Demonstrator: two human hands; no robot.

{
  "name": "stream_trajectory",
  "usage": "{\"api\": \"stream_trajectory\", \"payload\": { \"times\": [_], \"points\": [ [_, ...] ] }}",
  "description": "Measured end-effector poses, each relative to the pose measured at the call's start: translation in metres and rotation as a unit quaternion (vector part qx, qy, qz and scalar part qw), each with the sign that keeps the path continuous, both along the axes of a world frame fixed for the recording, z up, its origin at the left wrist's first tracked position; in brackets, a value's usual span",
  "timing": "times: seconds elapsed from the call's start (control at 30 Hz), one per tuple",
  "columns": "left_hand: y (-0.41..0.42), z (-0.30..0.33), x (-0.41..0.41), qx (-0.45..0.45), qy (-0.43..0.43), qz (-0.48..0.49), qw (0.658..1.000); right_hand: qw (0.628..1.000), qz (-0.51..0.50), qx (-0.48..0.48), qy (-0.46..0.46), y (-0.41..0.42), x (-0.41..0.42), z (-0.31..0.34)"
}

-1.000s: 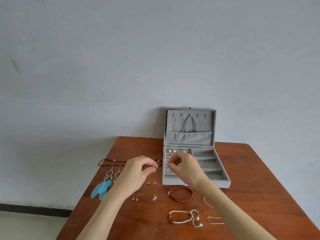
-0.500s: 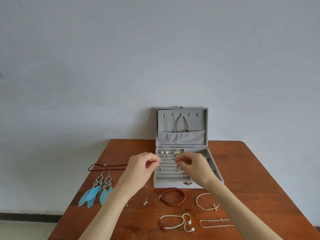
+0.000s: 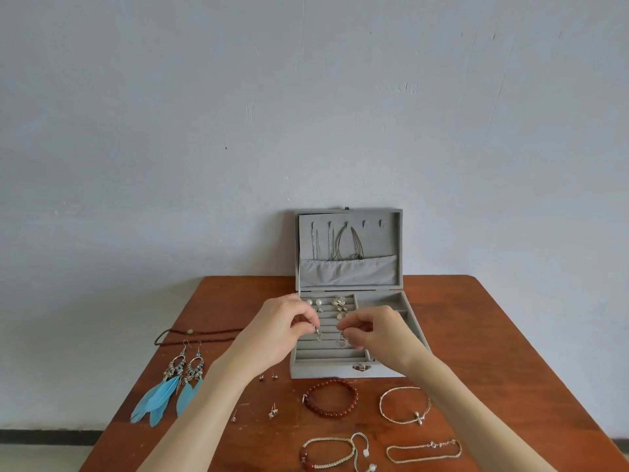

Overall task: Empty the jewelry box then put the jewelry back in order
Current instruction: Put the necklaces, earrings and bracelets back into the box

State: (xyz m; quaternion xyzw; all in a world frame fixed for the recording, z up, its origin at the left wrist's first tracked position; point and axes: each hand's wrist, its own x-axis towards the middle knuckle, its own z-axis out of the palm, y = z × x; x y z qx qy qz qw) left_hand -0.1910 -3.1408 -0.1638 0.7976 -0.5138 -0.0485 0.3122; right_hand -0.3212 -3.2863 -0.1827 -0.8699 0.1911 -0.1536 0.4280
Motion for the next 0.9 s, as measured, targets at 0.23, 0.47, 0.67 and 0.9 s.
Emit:
{"api": "stream_trajectory", "payload": {
  "times": [0.23,0.47,0.67,0.9],
  "points": [
    [0.003,-0.006,0.006,0.041,0.063,-0.046,0.996,0.993,0.081,-0.010,0.080,-0.008,0.011,0.007],
    [-0.017,-0.033,0.036,0.027,0.013,-0.023,0.999,0.985,0.087,-0.051,0.138,-0.020,0.047,0.002],
    [-0.041,-0.044,0.055,-0.022,-0.098,-0.027,0.995,0.987,0.064,-0.086,0.121,-0.024,0.071,-0.002],
    [-0.048,-0.045,0.059,-0.004,-0.126,-0.024,0.992,0.983,0.065,-0.100,0.141,-0.024,0.079,0.004]
  ]
}}
